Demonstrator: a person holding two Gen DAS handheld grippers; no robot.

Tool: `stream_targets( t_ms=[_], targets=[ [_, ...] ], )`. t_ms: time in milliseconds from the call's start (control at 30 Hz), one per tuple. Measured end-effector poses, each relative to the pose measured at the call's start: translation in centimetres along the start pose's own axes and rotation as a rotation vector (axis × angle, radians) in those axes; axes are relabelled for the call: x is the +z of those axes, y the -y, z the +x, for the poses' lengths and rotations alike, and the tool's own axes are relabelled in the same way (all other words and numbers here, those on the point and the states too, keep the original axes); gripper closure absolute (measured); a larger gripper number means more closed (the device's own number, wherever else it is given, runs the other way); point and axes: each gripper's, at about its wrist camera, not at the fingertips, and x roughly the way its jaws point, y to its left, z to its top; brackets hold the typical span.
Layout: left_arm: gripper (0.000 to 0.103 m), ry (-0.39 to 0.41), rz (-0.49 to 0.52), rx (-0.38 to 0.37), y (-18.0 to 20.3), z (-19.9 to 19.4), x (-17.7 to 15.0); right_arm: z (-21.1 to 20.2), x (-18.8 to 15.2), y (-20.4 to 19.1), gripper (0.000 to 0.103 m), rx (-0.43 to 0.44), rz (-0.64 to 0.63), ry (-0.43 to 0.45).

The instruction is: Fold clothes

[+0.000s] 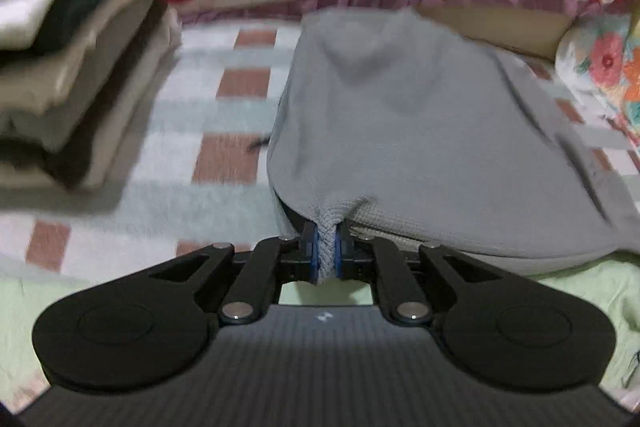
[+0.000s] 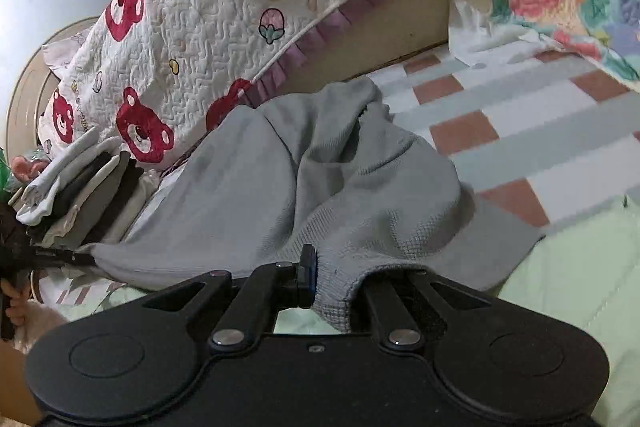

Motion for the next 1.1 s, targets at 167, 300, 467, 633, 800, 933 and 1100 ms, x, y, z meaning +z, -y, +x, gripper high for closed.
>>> stream_targets(
  t_ms=[167, 300, 467, 633, 800, 933, 1100],
  targets=[
    [0.096, 0.067, 0.034, 0.017, 0.9, -3.6, 1.5, -2.4, 2.4, -2.5, 0.099, 0.055, -0.082, 0.057],
    [0.096, 0.006, 0.066, 0.069, 1.0, -4.3, 0.4, -2.8, 1.8, -4.9, 0.099, 0.041, -0.215, -0.009],
    [0.096, -0.131, -0.018, 0.035, -1.3, -2.5, -1.7, -0.7, -1.9, -4.5, 0.099, 0.033, -0.179, -0.139],
    [0.096, -0.18, -0.086, -0.002, -2.8, -2.4, -2.3, -0.8, -1.9, -5.3, 0.098, 0.057, -0.203, -0.131],
    [0.096, -0.163, -0.039, 0.007, -1.7, -3.8, -2.1, -1.6, -1.3, -5.3, 0.097, 0.091, -0.208, -0.137],
    [0.096, -0.227, -0.019, 0.035, -1.4, -2.9, -2.6, 0.1, -3.4, -4.4, 0.097, 0.056, -0.196, -0.223],
    [0.092, -0.307, 0.005, 0.069, -1.0, -1.9, -3.1, 0.2, -3.9, -4.8, 0.093, 0.073, -0.201, -0.262]
  ],
)
